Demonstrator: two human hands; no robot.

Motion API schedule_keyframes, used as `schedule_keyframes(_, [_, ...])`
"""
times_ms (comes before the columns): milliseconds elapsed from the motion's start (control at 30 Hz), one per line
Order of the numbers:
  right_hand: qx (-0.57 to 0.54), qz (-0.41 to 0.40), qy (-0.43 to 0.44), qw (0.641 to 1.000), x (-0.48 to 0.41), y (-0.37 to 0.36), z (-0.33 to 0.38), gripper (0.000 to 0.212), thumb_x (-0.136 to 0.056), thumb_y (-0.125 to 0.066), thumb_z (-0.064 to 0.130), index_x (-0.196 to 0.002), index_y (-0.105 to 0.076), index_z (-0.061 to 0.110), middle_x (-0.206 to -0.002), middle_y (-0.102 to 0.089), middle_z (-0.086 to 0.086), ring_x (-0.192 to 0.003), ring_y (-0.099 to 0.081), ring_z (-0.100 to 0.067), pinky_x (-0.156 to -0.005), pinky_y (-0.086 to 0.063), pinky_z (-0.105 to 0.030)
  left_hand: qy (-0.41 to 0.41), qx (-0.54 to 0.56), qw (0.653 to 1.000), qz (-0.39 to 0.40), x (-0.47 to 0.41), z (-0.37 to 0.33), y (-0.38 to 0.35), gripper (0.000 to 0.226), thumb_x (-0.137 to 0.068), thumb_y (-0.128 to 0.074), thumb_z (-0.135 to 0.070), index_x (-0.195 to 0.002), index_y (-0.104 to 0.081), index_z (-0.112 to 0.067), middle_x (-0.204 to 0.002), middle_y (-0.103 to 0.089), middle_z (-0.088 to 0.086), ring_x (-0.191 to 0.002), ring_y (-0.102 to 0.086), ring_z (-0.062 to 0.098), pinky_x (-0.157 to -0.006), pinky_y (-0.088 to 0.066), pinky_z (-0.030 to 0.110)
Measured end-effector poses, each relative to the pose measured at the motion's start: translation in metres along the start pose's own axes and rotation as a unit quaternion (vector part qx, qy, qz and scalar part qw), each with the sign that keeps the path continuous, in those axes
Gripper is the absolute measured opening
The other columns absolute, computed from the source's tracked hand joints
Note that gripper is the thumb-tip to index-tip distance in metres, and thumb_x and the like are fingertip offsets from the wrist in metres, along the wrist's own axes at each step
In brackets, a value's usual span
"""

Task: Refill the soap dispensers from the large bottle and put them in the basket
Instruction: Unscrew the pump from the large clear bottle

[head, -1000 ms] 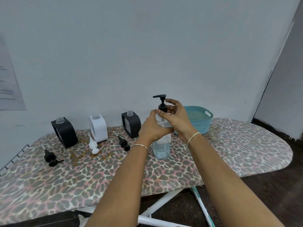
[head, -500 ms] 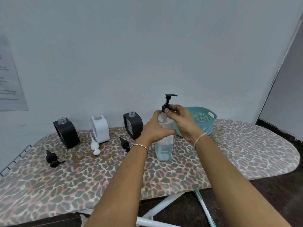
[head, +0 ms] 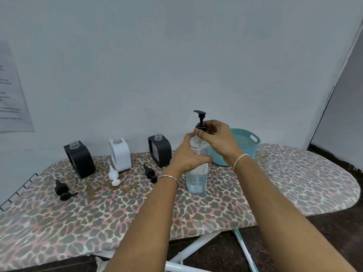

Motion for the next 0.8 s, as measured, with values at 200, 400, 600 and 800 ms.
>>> schedule_keyframes(200, [0.017,0.06,0.024,0.998,-0.001,0.01,0.02,0.023,-0.091,-0.063,0.011,-0.114,-0.063,0.005,-0.099,-0.068,-0.005,-0.089,-0.064,-0.008,-0.08,-0.049,-0.012,-0.001,0.016,1.0,0.012,0.001,-0.003,-0.002,0.085,-0.047,-0.076,-0.042,-0.12,-0.033,-0.045,-0.104,-0.065,-0.011,-0.096,-0.065,0.012,-0.092,-0.053,0.039])
schedule_keyframes(400, [-0.026,0.065,0.037,0.997,-0.012,0.021,0.046,0.027,-0.097,-0.055,0.014,-0.123,-0.055,0.008,-0.108,-0.063,-0.009,-0.097,-0.067,-0.019,-0.09,-0.055,-0.033,0.0,0.022,1.0,0.006,0.003,-0.004,-0.002,0.094,-0.042,-0.077,-0.045,-0.125,-0.033,-0.043,-0.111,-0.063,-0.009,-0.101,-0.063,0.014,-0.097,-0.05,0.039])
schedule_keyframes(600, [-0.058,-0.003,0.078,0.995,-0.022,0.039,0.081,0.034,-0.1,-0.048,0.016,-0.131,-0.049,0.003,-0.103,-0.059,-0.004,-0.088,-0.064,-0.014,-0.085,-0.057,-0.032,0.005,0.021,1.0,0.011,0.002,-0.005,-0.002,0.106,-0.038,-0.077,-0.047,-0.133,-0.03,-0.04,-0.117,-0.061,-0.004,-0.105,-0.062,0.017,-0.099,-0.049,0.039])
schedule_keyframes(800, [-0.102,-0.106,0.118,0.982,-0.029,0.071,0.107,0.023,-0.102,-0.043,0.017,-0.12,-0.051,0.005,-0.098,-0.057,-0.003,-0.084,-0.06,-0.014,-0.082,-0.057,-0.033,-0.004,0.031,0.999,0.015,0.002,-0.005,-0.003,0.108,-0.037,-0.077,-0.047,-0.134,-0.032,-0.035,-0.114,-0.063,-0.006,-0.103,-0.063,0.016,-0.098,-0.05,0.039])
Point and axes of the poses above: each hand's wrist, its own x-axis away from the middle knuckle, its own y-axis out of the back of the hand, z = x × y, the point moved 3 cm from there along -x, towards the middle knuckle
